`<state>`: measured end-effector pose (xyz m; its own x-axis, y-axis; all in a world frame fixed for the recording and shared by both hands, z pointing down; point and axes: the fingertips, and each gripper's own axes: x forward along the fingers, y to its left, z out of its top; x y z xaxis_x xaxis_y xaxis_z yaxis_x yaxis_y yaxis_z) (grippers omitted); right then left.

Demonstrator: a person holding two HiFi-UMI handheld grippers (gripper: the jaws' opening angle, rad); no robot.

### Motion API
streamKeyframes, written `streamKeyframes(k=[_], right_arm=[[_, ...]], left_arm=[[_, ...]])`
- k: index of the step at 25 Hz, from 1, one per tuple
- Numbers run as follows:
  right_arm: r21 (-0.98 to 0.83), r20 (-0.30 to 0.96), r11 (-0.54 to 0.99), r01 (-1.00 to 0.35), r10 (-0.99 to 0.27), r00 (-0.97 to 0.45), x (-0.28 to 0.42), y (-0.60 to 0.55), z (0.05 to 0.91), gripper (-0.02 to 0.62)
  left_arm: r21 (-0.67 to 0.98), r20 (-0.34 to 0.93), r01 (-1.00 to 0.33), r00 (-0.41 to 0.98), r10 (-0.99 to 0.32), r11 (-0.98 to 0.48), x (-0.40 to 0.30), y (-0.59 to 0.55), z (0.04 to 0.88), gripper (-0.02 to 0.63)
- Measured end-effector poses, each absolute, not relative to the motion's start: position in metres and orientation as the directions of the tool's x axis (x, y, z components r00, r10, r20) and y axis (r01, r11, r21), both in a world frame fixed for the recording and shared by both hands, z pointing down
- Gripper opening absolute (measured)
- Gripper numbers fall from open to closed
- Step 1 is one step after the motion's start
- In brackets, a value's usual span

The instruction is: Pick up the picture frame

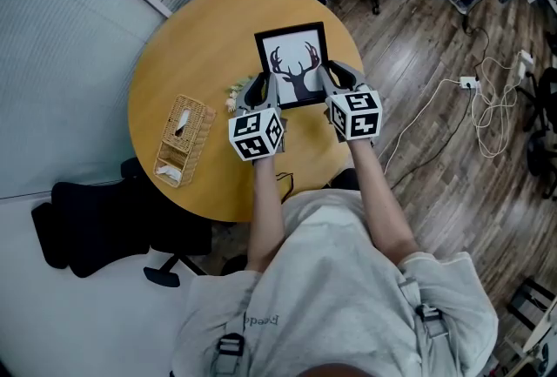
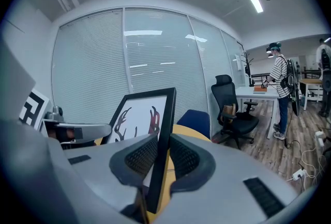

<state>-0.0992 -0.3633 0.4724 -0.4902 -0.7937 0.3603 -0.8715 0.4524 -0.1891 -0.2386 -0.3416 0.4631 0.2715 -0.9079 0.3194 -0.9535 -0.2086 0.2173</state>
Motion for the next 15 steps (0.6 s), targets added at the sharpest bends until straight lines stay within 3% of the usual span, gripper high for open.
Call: streamKeyframes(k=[15], right_arm=[[-0.189,0.369,0.452,-0.872,-0.79,-0.489,-0.0996,-0.3648,0.4705,0.079]], left_arm=[[0.226,0.313,-0.947,0.292,-0.904,-0.228,-0.2387,-0.3422,0.4603,0.091]])
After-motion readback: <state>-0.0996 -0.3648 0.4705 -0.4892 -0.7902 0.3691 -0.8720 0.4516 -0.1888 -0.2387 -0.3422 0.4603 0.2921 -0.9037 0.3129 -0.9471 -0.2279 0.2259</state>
